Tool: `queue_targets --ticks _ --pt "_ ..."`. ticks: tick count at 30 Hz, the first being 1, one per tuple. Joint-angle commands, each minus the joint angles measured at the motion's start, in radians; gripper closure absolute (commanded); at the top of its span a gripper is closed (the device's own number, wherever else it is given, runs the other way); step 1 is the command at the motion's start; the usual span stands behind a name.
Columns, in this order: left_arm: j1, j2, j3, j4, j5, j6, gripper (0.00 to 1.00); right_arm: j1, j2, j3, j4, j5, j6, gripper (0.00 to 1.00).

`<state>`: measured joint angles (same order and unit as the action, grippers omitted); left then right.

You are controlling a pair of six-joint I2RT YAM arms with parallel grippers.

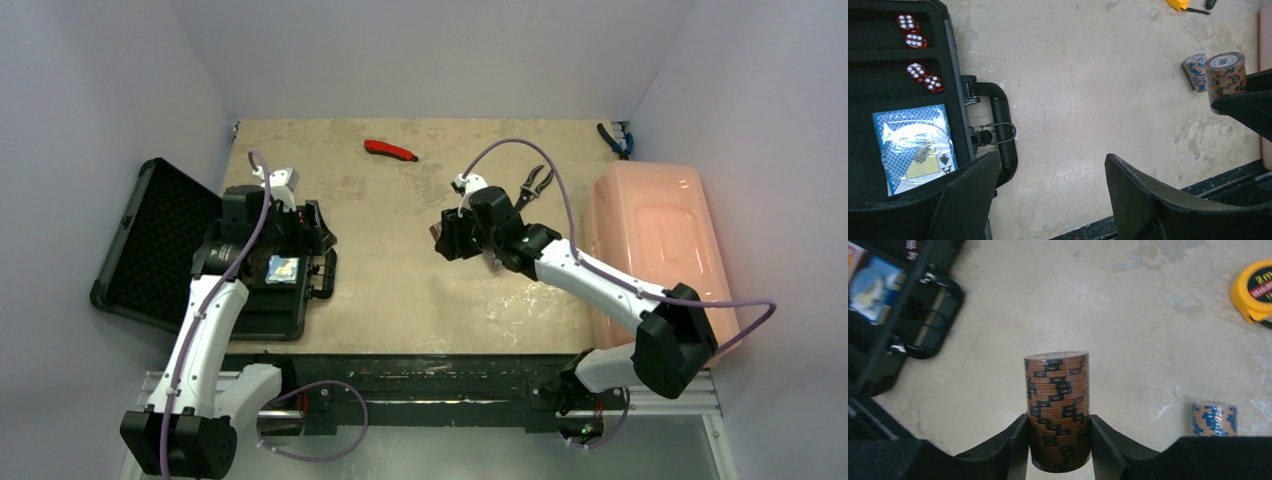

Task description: Pack up texas hold em set

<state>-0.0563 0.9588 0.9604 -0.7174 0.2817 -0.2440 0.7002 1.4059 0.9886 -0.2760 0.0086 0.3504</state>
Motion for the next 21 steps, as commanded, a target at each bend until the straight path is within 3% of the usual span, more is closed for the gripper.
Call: queue_targets --ticks 1,11,21 --pt "0.006 -0.023 -0.007 0.054 0.141 -0.053 0.24 0.017 -0.093 0.003 0.197 -0.176 0.006 1.0" --pt "0.006 -0.123 -0.068 0.245 0.437 -0.244 0.26 0.073 -0.127 0.064 0.337 -0.283 0.049 1.0" --pt "0.006 -0.189 -0.08 0.412 0.522 -0.419 0.29 0.096 -0.118 0.102 0.46 -0.375 0.151 1.0"
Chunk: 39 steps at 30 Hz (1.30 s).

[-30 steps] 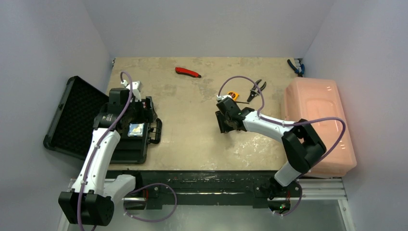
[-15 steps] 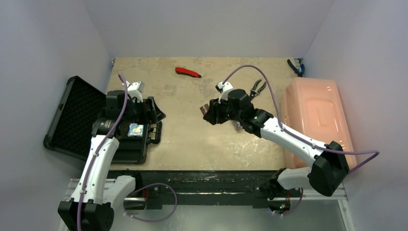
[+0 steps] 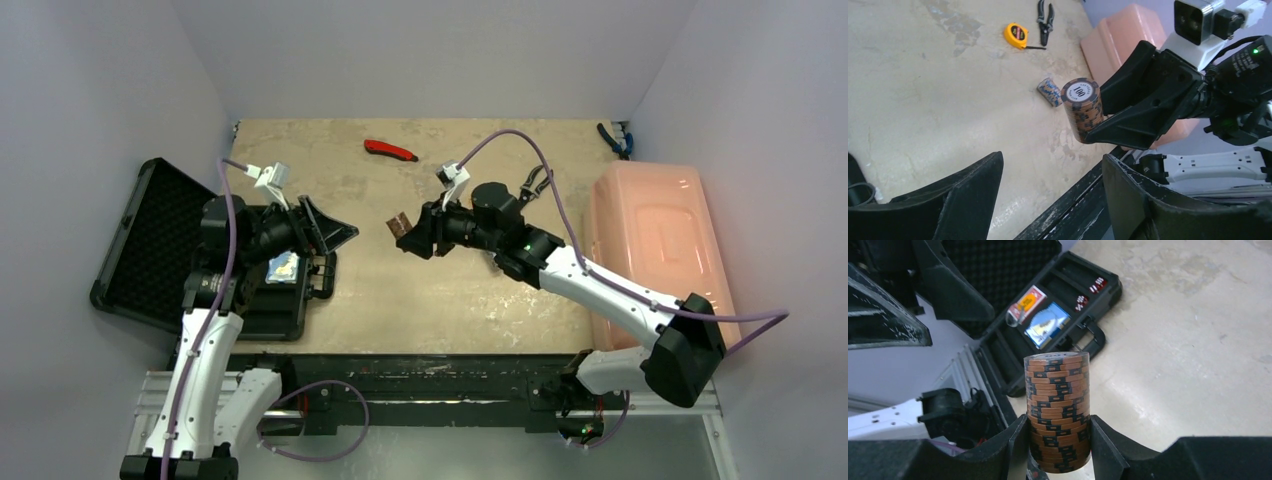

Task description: Pack up texas hold em set

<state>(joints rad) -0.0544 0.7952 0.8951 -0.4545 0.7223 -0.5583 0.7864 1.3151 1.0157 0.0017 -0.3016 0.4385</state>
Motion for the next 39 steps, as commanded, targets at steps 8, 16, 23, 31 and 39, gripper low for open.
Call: queue_targets --ticks 8,16,23,31,39 --pt "0.004 -0.045 -0.084 0.414 0.19 -0.238 0.3 0.014 -0.018 0.091 0.27 -0.146 0.177 1.0" --pt "0.004 -0.043 -0.098 0.644 0.279 -0.345 0.28 0.02 -0.013 0.069 0.472 -0.312 0.318 1.0" --pt "0.004 -0.078 -0.105 0.817 0.323 -0.422 0.29 0.026 -0.002 0.044 0.705 -0.401 0.42 1.0" --pt "0.004 -0.084 -0.122 0.924 0.309 -0.518 0.31 0.033 0.019 0.066 0.777 -0.403 0.417 1.0" --pt "0.002 -0.072 -0.146 0.979 0.3 -0.557 0.33 0.05 0.053 0.084 0.798 -0.404 0.414 1.0"
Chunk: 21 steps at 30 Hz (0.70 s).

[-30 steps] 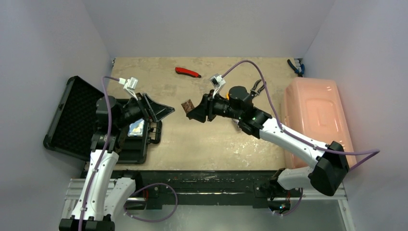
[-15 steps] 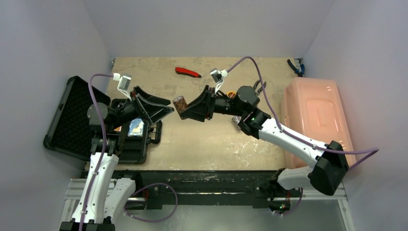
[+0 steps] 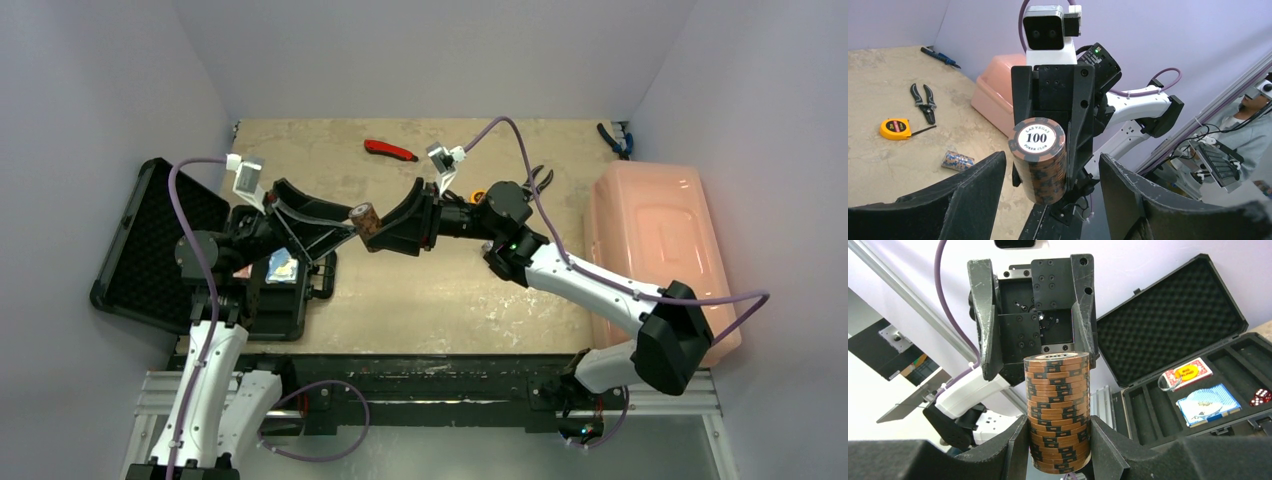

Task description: Pack up texas hold em set

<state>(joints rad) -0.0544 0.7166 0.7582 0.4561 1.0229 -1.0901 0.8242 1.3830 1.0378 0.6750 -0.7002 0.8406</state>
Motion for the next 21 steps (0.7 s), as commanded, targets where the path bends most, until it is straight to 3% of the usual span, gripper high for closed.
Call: queue_targets --ticks 1,21 --pt "0.001 0.009 -0.011 0.064 -0.001 -0.022 0.33 0.014 -0.014 0.063 0.127 -0.005 0.012 1.0" --pt "-0.028 -0.007 -0.041 -0.006 -0.018 0.045 0.44 0.03 0.018 0.082 0.139 0.006 0.003 1.0"
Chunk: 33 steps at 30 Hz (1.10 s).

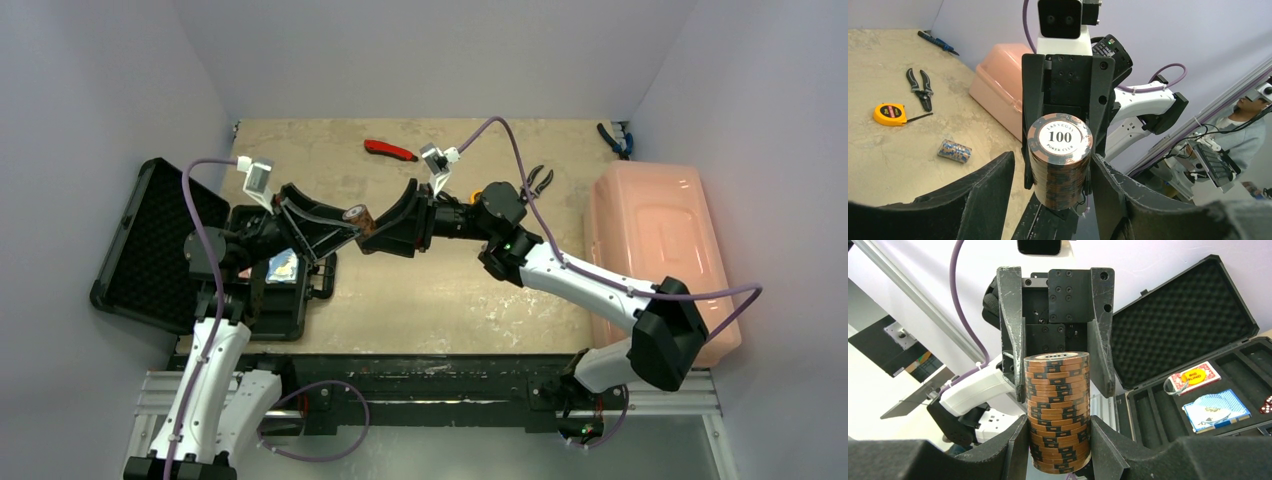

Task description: Pack up texas hold em set

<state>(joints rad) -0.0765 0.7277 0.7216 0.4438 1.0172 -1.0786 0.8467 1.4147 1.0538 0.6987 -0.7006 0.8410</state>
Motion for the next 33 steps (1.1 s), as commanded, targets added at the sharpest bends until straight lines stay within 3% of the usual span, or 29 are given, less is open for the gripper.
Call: queue_targets --ticks 1,17,21,23,33 --pt "-0.008 -0.02 -0.005 0.006 -0.012 0.034 0.44 0.009 -0.014 0.066 0.115 0.007 0.002 1.0" --pt "-0.011 -0.04 -0.004 -0.05 -0.031 0.053 0.62 0.018 -0.007 0.069 0.077 0.03 -0.027 1.0" --pt "-0.012 -0.04 -0.001 -0.068 -0.041 0.054 0.43 0.023 -0.007 0.082 0.036 0.041 -0.058 1.0" --pt "-0.014 -0.039 -0.001 -0.07 -0.044 0.055 0.41 0.025 -0.006 0.087 0.025 0.042 -0.066 1.0" --pt "-0.026 -0.036 -0.002 -0.073 -0.058 0.06 0.49 0.028 0.004 0.101 0.016 0.038 -0.066 1.0"
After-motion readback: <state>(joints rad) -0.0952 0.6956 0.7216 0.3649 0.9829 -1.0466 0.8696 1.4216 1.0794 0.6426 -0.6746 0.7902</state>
